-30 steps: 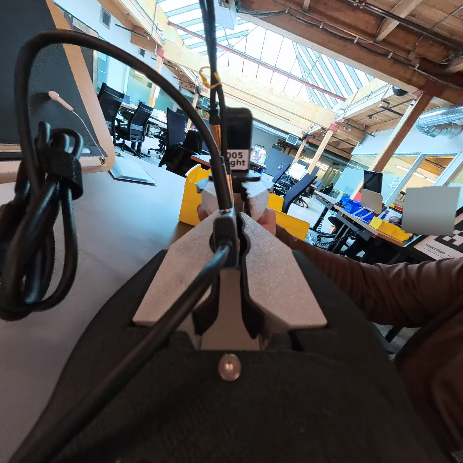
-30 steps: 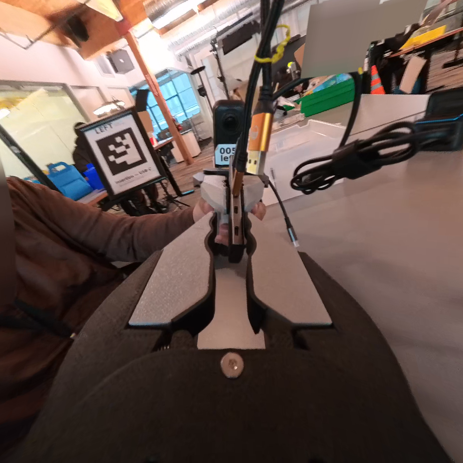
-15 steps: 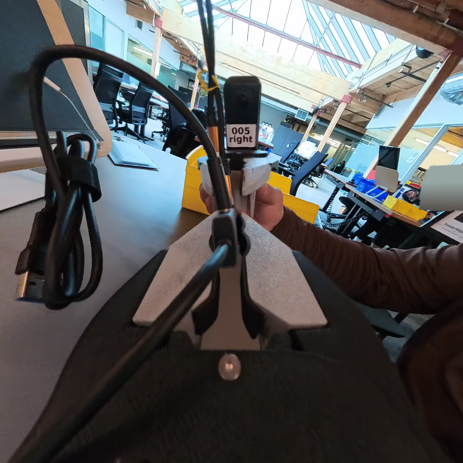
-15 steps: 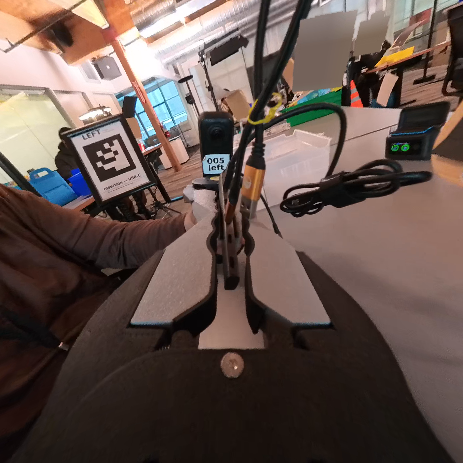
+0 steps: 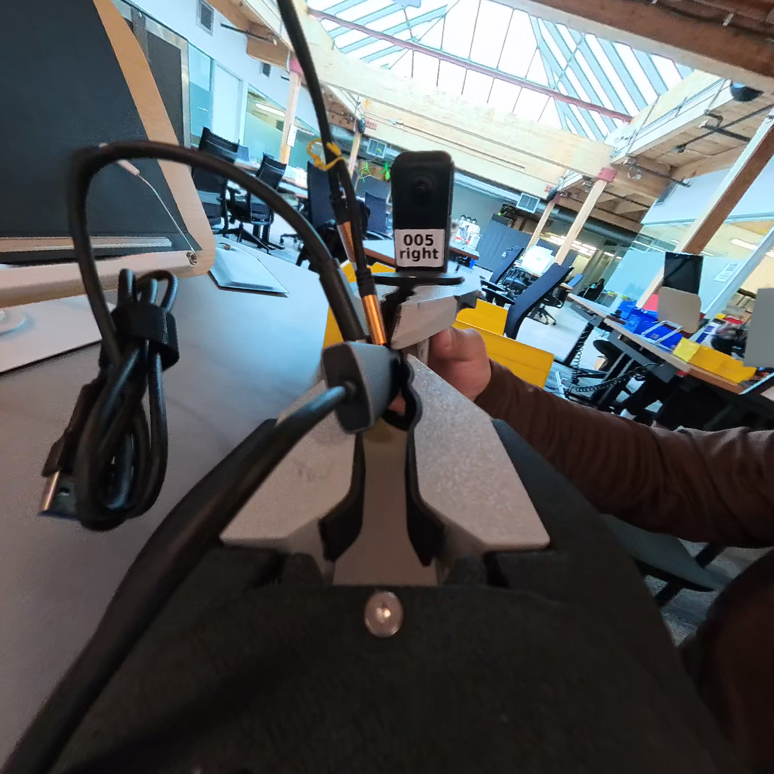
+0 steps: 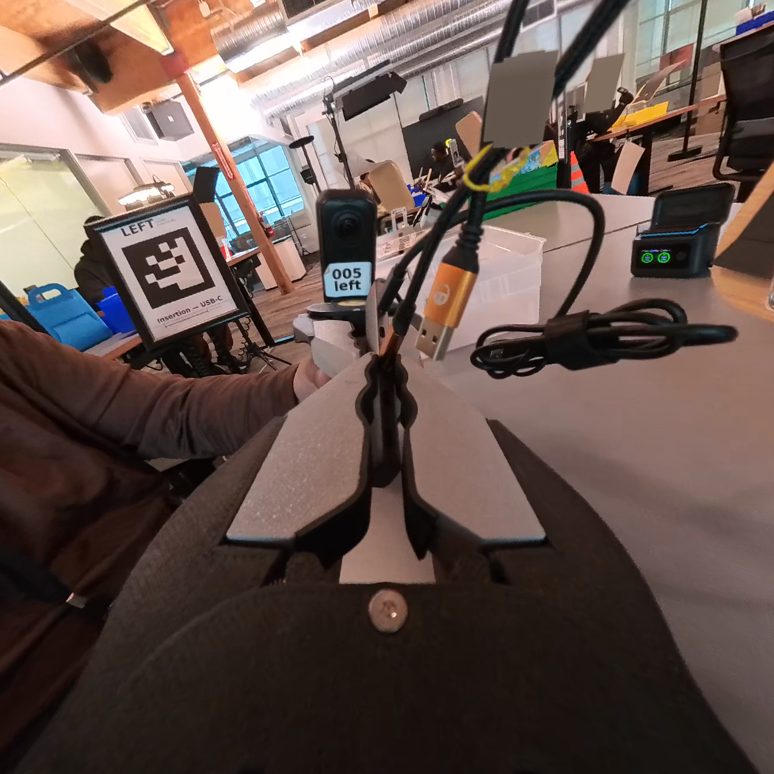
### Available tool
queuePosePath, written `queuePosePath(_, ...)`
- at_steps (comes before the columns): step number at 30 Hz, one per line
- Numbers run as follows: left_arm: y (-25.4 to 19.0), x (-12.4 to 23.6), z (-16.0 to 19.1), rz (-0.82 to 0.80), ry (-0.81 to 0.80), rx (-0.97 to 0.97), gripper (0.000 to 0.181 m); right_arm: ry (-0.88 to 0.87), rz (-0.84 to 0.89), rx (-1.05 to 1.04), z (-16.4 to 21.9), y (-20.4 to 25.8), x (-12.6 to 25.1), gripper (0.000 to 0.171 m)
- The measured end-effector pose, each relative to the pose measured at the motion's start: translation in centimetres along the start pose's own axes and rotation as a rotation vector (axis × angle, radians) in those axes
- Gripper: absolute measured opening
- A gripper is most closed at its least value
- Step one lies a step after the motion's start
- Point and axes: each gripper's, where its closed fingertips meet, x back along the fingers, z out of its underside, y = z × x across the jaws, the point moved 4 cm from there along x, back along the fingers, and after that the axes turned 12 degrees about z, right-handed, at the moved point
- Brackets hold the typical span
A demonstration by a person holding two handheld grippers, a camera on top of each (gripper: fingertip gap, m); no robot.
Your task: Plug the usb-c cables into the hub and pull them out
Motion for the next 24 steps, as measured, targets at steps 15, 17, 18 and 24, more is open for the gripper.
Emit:
queuePosePath(15, -0.1, 0.5, -1.2, 0.015, -0.176, 0.127, 0.008, -0.142, 0.122, -0.035, -1.1, 0.6, -1.0, 0.002)
queuePosePath(17, -0.1, 0.7, -1.4, 0.027, -0.197, 0.141, 0.006, -0.156, 0.149, -0.022, -1.3, 0.7, -1.2, 0.002)
queuePosePath(18, -0.1, 0.8, -1.5, 0.031, -0.204, 0.144, 0.006, -0.165, 0.156, -0.025, -1.3, 0.8, -1.3, 0.002)
queuePosePath(24, -0.1, 1.3, -2.0, 0.019, -0.227, 0.138, 0.009, -0.245, 0.105, -0.136, -1.6, 0.8, -1.9, 0.002)
